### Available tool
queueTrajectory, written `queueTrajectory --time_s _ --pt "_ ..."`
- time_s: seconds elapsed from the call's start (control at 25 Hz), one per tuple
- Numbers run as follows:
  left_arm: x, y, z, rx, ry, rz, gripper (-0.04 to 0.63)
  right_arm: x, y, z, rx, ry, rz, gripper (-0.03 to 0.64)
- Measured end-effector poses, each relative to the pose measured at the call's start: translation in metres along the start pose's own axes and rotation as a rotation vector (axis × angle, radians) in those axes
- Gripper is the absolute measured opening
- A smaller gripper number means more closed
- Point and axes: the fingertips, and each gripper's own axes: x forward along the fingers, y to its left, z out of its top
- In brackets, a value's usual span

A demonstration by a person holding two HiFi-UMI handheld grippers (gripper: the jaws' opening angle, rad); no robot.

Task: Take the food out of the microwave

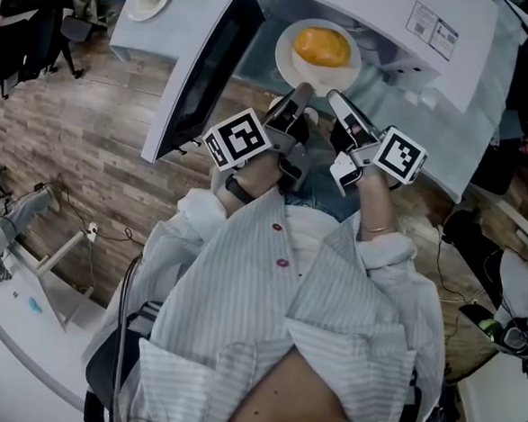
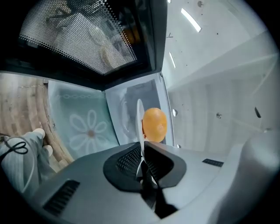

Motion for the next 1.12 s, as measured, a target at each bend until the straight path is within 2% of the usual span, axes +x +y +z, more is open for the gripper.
queueTrajectory --time_s 0.56,1.12 --pt "-0.019 -0.046 0.003 0.044 0.004 -0.094 0.029 -0.015 0.048 0.007 -0.03 -0.072 0.086 0.06" --pt "-0.018 -0.084 0.007 0.083 0.038 -0.193 0.029 -0.028 0.078 0.023 -0.073 -0.152 0.119 0.057"
